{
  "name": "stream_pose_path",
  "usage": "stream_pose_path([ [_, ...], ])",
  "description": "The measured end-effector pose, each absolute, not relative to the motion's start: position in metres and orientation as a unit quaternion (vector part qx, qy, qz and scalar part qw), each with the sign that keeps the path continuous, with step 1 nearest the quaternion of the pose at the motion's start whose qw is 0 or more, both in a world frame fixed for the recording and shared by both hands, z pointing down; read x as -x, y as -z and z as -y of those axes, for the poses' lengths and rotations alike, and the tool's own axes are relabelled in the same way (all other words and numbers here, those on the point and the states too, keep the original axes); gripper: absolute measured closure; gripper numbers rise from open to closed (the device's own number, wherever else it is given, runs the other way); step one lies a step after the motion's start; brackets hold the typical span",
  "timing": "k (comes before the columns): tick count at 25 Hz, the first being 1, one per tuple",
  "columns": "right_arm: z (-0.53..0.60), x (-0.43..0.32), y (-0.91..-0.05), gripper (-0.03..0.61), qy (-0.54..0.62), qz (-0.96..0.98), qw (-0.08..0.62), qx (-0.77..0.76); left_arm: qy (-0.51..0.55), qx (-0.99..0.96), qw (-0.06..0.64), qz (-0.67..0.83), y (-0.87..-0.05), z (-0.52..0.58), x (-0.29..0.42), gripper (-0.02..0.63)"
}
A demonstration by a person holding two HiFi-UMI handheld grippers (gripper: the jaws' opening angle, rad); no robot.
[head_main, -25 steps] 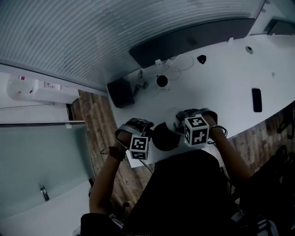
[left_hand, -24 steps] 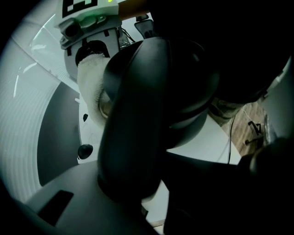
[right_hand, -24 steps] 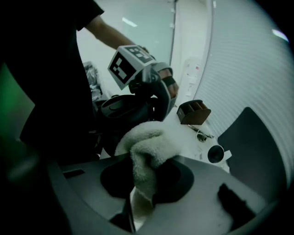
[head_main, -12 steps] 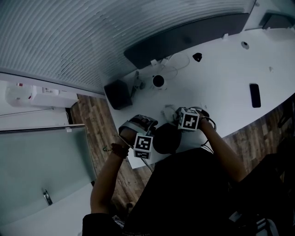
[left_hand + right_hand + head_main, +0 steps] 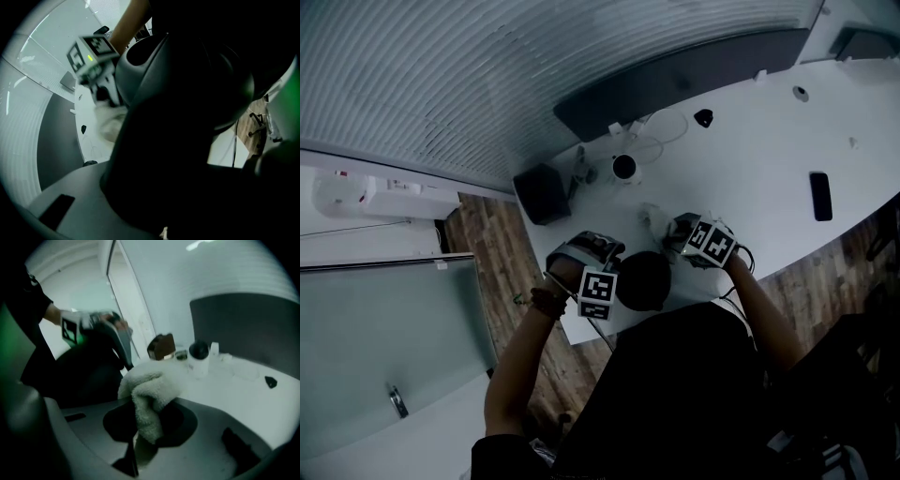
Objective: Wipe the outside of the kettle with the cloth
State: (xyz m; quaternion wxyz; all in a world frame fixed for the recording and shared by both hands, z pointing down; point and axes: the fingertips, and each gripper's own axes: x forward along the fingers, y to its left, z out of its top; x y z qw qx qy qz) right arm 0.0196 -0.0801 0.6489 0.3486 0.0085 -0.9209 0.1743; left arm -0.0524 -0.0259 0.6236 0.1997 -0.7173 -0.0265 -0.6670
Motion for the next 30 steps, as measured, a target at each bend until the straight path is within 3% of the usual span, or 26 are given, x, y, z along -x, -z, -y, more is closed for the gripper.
stream_pose_path([
  [3,0.090,-0.012,-0.552,0.514,-0.178,0.957,0.229,0.006,0.665,0.718,0.201,0.031,-0.624,0.028,0.053,0.486],
  [5,0.078,-0.002,-0.517,0.514,-0.171,0.963,0.202,0.046,0.666,0.718,0.199,0.033,-0.624,0.027,0.053,0.488],
  [10,0.041,0.025,-0.554,0.515,-0.161,0.948,0.262,0.086,0.670,0.717,0.191,0.030,-0.624,0.026,0.053,0.488],
  [15,0.060,0.027,-0.588,0.515,-0.251,0.940,0.228,0.040,0.671,0.716,0.189,0.027,-0.624,0.028,0.052,0.488],
  [24,0.059,-0.001,-0.702,0.515,-0.442,0.855,0.270,-0.017,0.671,0.717,0.187,0.027,-0.624,0.027,0.053,0.488],
  [28,0.059,-0.009,-0.718,0.515,-0.416,0.853,0.313,-0.040,0.672,0.716,0.188,0.026,-0.625,0.027,0.053,0.488],
  [30,0.069,-0.011,-0.705,0.515,-0.393,0.868,0.298,-0.053,0.672,0.716,0.188,0.025,-0.624,0.026,0.053,0.488],
])
